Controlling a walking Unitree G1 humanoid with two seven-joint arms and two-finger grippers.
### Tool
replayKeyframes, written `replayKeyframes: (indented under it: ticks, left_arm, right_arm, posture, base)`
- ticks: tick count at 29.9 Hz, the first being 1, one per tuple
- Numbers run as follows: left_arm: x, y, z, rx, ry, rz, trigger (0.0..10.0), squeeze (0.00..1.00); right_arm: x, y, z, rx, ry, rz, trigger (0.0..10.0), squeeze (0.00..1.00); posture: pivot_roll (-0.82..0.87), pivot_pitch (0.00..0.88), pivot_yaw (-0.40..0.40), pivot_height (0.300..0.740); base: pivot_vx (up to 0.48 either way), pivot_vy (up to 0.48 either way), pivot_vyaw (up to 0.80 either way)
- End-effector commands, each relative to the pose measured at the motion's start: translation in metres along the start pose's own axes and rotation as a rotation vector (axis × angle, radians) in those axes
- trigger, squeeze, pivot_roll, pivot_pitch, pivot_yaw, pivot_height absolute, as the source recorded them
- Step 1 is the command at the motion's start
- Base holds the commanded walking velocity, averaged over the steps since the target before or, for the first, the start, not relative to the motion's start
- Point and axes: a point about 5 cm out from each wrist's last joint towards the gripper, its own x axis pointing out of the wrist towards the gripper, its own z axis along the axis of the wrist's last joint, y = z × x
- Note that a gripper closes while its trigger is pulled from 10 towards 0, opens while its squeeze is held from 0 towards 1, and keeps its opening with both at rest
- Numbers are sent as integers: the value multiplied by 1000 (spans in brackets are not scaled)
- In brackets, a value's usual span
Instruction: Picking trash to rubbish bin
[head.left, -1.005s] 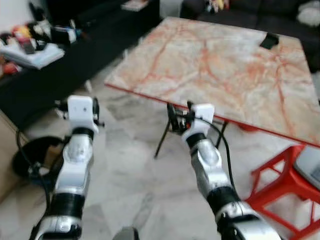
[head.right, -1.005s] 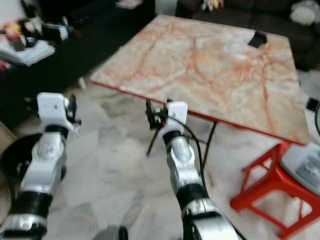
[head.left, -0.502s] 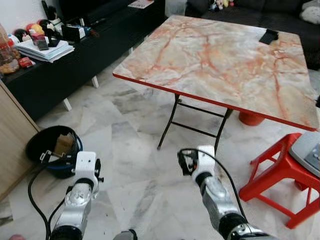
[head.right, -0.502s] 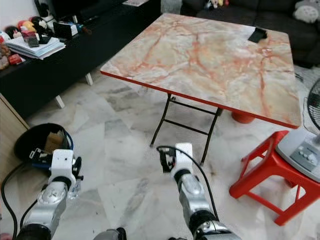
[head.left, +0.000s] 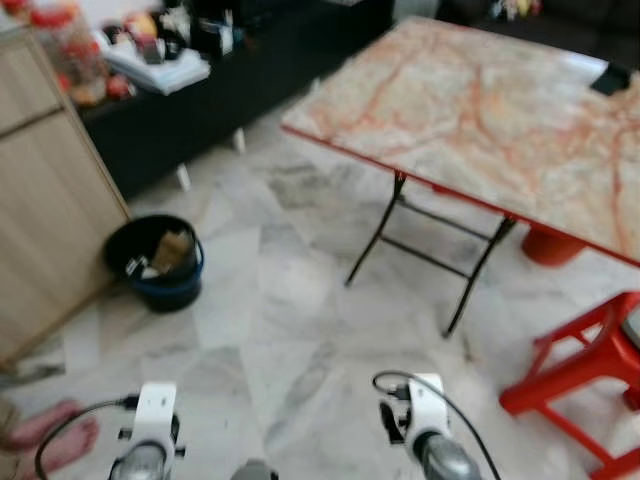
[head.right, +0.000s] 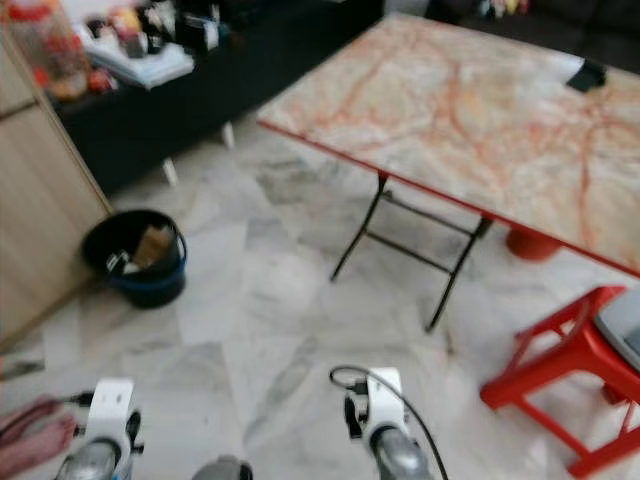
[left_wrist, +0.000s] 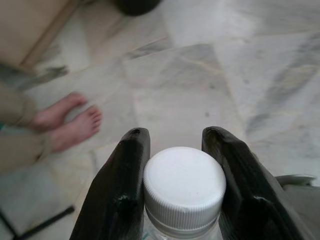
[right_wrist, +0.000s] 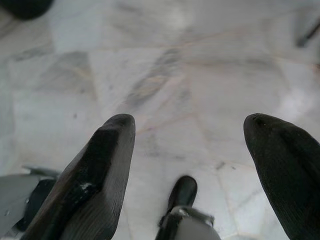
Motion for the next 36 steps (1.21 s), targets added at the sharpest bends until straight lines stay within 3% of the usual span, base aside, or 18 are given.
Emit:
replayKeyframes:
  ticks: [1, 12, 17, 26, 36]
  left_arm:
    - [-4, -1, -12, 8, 39, 0, 10000, 0]
    - [-10, 0, -31, 5, 99, 10, 10000, 0]
    - [-12, 1, -38, 15, 131, 19, 10000, 0]
    - [-15, 3, -44, 32, 161, 31, 10000, 0]
    - [-15, 4, -45, 36, 168, 30, 10000, 0]
  right_arm:
    - [-4, -8, -14, -9, 54, -31, 10000, 0]
    - [-7, -11, -23, -17, 89, -53, 10000, 0]
    - [-7, -10, -23, 10, 80, -47, 10000, 0]
    - [-8, -4, -26, -6, 90, -26, 10000, 0]
    - [-9, -4, -30, -10, 101, -26, 10000, 0]
  posture:
    - [104, 126, -17, 740]
    - [105, 146, -18, 740]
    - [110, 165, -15, 740]
    - [110, 186, -7, 740]
    - [117, 194, -1, 740]
  base:
    - [0, 0, 788]
    - [0, 0, 769]
    - [0, 0, 203]
    - [436, 0, 0]
    - [441, 0, 511]
